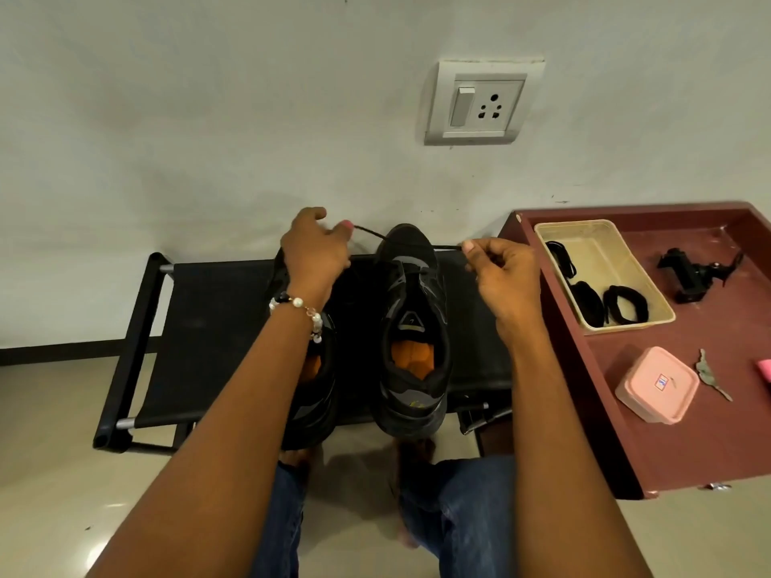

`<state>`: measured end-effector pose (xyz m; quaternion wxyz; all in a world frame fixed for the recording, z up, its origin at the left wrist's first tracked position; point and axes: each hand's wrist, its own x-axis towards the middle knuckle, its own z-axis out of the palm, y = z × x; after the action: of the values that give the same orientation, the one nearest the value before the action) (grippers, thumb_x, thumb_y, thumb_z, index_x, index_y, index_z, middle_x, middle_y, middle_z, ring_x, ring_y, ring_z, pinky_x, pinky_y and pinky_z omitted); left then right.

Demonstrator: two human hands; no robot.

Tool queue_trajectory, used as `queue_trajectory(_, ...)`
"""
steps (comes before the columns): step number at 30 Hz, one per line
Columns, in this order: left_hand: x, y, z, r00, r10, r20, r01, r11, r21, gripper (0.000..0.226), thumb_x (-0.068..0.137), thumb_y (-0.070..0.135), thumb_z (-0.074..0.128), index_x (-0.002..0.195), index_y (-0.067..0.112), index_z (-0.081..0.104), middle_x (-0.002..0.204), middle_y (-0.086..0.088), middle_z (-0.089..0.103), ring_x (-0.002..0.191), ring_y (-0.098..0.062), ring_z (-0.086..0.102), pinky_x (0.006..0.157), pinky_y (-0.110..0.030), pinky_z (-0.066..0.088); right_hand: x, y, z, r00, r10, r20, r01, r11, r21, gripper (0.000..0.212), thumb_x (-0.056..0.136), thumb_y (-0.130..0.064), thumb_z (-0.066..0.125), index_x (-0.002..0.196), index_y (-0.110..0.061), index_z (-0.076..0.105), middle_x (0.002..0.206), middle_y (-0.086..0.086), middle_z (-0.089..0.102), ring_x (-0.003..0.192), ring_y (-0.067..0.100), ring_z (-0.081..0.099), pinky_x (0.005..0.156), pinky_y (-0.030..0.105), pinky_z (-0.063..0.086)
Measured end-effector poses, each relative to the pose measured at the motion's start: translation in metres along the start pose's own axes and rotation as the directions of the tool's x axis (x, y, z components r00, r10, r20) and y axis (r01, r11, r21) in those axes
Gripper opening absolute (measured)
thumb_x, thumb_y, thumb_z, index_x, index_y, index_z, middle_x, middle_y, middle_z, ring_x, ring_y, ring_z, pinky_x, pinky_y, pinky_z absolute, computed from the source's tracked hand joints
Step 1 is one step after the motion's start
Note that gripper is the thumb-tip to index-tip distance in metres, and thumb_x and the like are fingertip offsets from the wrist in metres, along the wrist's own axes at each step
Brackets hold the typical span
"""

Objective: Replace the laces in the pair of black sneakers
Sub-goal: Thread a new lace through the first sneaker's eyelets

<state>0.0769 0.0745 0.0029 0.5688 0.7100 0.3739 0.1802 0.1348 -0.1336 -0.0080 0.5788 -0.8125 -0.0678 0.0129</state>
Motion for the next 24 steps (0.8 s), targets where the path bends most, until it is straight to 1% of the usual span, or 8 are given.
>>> queue_trajectory(4, -0.015, 0.01, 0.012, 0.871, 0.299, 0.389, -0.401, 0.891, 0.214, 0.047, 0.088, 0.022, 0.07, 0.133, 0.023, 0.056, 0.128, 0.002, 0.059, 0.115, -0.013, 0.057, 0.102, -0.03, 0.044, -0.004, -0.008, 0.01, 0.987, -0.006, 0.162, 0.008, 1.0, -0.012, 0.021, 0.096, -0.007, 0.056, 0.104, -0.014, 0.073, 0.081, -0.008, 0.068, 0.072, -0.001, 0.059, 0.069, 0.019, 0.046)
queue_trajectory(7, -0.025, 0.01, 0.021, 0.746, 0.348, 0.567, -0.504, 0.852, 0.14, 0.045, 0.087, 0.016, 0.07, 0.13, 0.022, 0.06, 0.123, 0.003, 0.066, 0.116, -0.006, 0.057, 0.102, -0.016, 0.039, -0.008, -0.016, 0.017, 0.98, -0.001, 0.198, -0.014, 0.997, 0.071, 0.011, 0.09, -0.004, 0.065, 0.092, -0.014, 0.069, 0.072, 0.002, 0.07, 0.057, 0.009, 0.062, 0.056, 0.019, 0.047)
queue_trajectory(12, -0.025, 0.006, 0.024, 0.842, 0.352, 0.41, -0.449, 0.877, 0.171, 0.014, 0.084, 0.014, 0.073, 0.097, 0.019, 0.076, 0.091, 0.003, 0.073, 0.083, 0.0, 0.064, 0.077, -0.003, 0.045, -0.009, -0.017, 0.017, 0.989, 0.075, 0.127, -0.1, 0.975, 0.201, 0.01, 0.081, -0.01, 0.077, 0.08, -0.005, 0.069, 0.068, 0.014, 0.069, 0.053, 0.016, 0.06, 0.048, 0.02, 0.045)
queue_trajectory(15, -0.02, 0.004, 0.021, 0.869, 0.354, 0.345, -0.443, 0.867, 0.227, 0.012, 0.083, 0.017, 0.074, 0.095, 0.019, 0.077, 0.089, 0.003, 0.074, 0.085, -0.007, 0.067, 0.087, -0.02, 0.052, -0.006, -0.014, 0.015, 0.986, 0.082, 0.142, -0.109, 0.976, 0.188, 0.007, 0.085, -0.003, 0.07, 0.086, -0.009, 0.073, 0.075, 0.012, 0.071, 0.059, 0.012, 0.061, 0.056, 0.021, 0.049)
queue_trajectory(18, -0.02, 0.003, 0.021, 0.849, 0.348, 0.398, -0.48, 0.824, 0.302, 0.024, 0.082, 0.02, 0.075, 0.106, 0.019, 0.074, 0.101, 0.002, 0.073, 0.095, -0.011, 0.066, 0.093, -0.024, 0.05, -0.005, -0.014, 0.015, 0.983, 0.064, 0.17, -0.095, 0.979, 0.18, 0.014, 0.086, 0.002, 0.067, 0.089, -0.01, 0.072, 0.076, 0.011, 0.072, 0.063, 0.014, 0.064, 0.061, 0.021, 0.052)
queue_trajectory(20, -0.024, 0.004, 0.023, 0.805, 0.374, 0.46, -0.51, 0.833, 0.216, 0.036, 0.081, 0.018, 0.076, 0.116, 0.018, 0.07, 0.11, 0.002, 0.07, 0.103, -0.007, 0.063, 0.092, -0.008, 0.042, -0.006, -0.017, 0.017, 0.983, 0.054, 0.176, -0.085, 0.981, 0.175, 0.013, 0.085, 0.001, 0.071, 0.087, -0.012, 0.069, 0.073, 0.01, 0.072, 0.062, 0.017, 0.066, 0.061, 0.023, 0.053)
queue_trajectory(22, -0.029, 0.008, 0.026, 0.782, 0.415, 0.466, -0.531, 0.834, 0.149, 0.028, 0.082, 0.015, 0.074, 0.11, 0.016, 0.073, 0.104, 0.004, 0.072, 0.099, -0.004, 0.063, 0.082, 0.002, 0.038, -0.008, -0.019, 0.018, 0.984, 0.048, 0.172, -0.078, 0.982, 0.174, 0.015, 0.084, -0.001, 0.072, 0.088, -0.012, 0.064, 0.07, 0.009, 0.072, 0.062, 0.019, 0.069, 0.06, 0.024, 0.055)
queue_trajectory(24, -0.03, 0.008, 0.029, 0.795, 0.426, 0.432, -0.529, 0.836, 0.148, 0.015, 0.083, 0.014, 0.073, 0.097, 0.015, 0.076, 0.092, 0.003, 0.073, 0.09, -0.006, 0.066, 0.08, -0.005, 0.045, -0.009, -0.02, 0.019, 0.985, 0.049, 0.163, -0.077, 0.982, 0.172, 0.019, 0.084, -0.002, 0.072, 0.091, -0.014, 0.059, 0.073, 0.01, 0.073, 0.064, 0.022, 0.071, 0.062, 0.026, 0.057)
